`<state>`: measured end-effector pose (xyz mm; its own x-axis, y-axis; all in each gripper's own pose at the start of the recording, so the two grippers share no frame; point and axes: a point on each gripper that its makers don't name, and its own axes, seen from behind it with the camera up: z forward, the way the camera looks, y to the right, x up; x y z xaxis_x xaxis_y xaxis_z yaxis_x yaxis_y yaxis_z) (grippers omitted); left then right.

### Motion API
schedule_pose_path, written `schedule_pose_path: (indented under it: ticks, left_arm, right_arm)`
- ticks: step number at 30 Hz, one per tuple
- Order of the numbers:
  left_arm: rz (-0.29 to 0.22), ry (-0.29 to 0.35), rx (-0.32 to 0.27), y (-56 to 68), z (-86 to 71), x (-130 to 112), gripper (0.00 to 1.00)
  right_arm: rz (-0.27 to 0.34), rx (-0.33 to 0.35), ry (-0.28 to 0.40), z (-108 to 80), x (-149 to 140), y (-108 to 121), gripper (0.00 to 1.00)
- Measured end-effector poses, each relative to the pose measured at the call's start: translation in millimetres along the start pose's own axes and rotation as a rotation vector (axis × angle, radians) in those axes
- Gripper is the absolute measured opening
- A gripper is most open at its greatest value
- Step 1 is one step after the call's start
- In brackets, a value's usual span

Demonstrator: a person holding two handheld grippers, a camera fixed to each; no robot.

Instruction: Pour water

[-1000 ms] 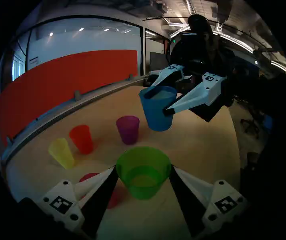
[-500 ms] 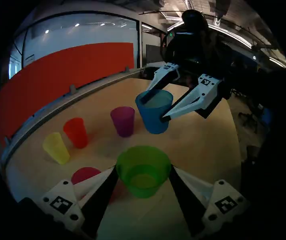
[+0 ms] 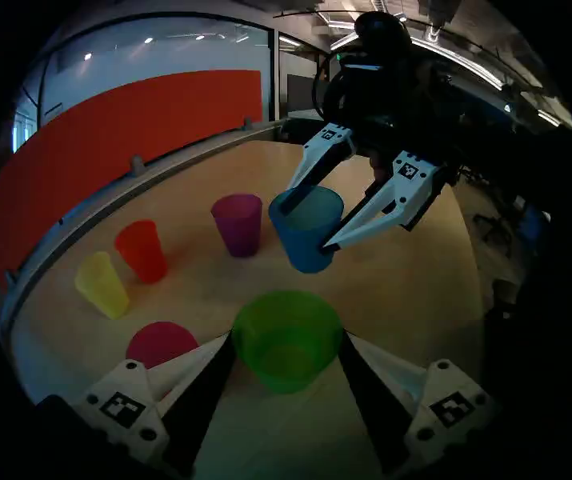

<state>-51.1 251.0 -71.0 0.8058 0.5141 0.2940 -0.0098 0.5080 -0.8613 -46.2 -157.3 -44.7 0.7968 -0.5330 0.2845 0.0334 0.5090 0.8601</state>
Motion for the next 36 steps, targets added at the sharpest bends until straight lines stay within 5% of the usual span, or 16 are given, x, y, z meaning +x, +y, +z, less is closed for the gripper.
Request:
schedule_pose_path:
  ticks: [36]
  left_arm:
    - [-0.033, -0.013, -0.019, 5.7, 6.6, -22.1, 0.89]
  right_arm:
    - [-0.002, -0.001, -0.06, 21.9, -35.1, -9.0, 0.92]
